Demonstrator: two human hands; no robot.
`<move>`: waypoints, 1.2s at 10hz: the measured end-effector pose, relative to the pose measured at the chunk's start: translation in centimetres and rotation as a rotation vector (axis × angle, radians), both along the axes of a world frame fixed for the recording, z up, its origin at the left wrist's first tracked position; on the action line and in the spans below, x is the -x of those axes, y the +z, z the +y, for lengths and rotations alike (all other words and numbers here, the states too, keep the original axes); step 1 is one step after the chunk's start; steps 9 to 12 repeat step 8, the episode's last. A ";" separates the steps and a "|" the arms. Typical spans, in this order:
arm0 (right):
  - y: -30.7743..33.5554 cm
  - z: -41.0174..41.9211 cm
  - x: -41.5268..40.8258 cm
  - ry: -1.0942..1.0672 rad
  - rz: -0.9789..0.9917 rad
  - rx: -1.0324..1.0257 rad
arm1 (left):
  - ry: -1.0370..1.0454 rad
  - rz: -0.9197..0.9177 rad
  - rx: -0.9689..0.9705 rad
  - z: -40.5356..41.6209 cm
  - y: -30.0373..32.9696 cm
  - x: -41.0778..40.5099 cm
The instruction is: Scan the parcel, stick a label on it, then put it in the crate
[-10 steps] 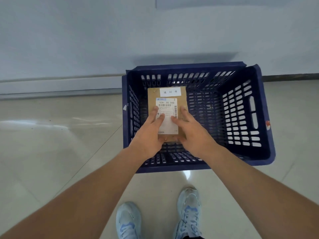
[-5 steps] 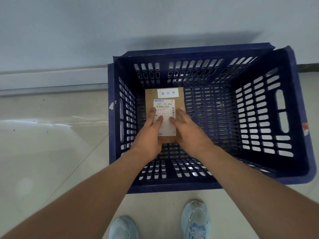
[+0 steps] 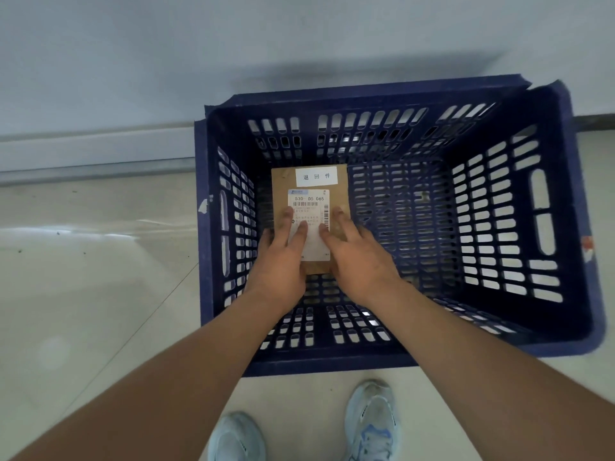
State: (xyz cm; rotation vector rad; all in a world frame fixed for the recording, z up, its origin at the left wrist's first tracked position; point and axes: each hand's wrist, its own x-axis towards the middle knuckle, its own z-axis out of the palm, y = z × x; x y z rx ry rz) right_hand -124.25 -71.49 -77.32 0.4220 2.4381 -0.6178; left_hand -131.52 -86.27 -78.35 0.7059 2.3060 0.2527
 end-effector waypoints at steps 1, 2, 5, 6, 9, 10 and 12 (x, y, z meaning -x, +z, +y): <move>1.9 0.0 0.5 -0.007 -0.105 -0.019 | -0.016 -0.011 0.103 0.7 1.6 0.1; 4.8 0.2 0.6 -0.030 -0.146 -0.007 | -0.028 -0.054 0.132 1.2 4.5 -0.1; 16.3 -1.0 -1.5 -0.054 -0.182 -0.045 | -0.131 -0.049 0.166 0.4 16.9 -1.0; 21.4 -1.7 -2.4 -0.061 -0.168 -0.047 | -0.146 -0.061 0.203 -0.4 21.8 -1.2; 32.0 -3.8 -3.8 -0.131 -0.086 -0.061 | -0.124 0.011 0.155 -2.3 31.6 -1.9; 32.0 -3.8 -3.8 -0.131 -0.086 -0.061 | -0.124 0.011 0.155 -2.3 31.6 -1.9; 32.0 -3.8 -3.8 -0.131 -0.086 -0.061 | -0.124 0.011 0.155 -2.3 31.6 -1.9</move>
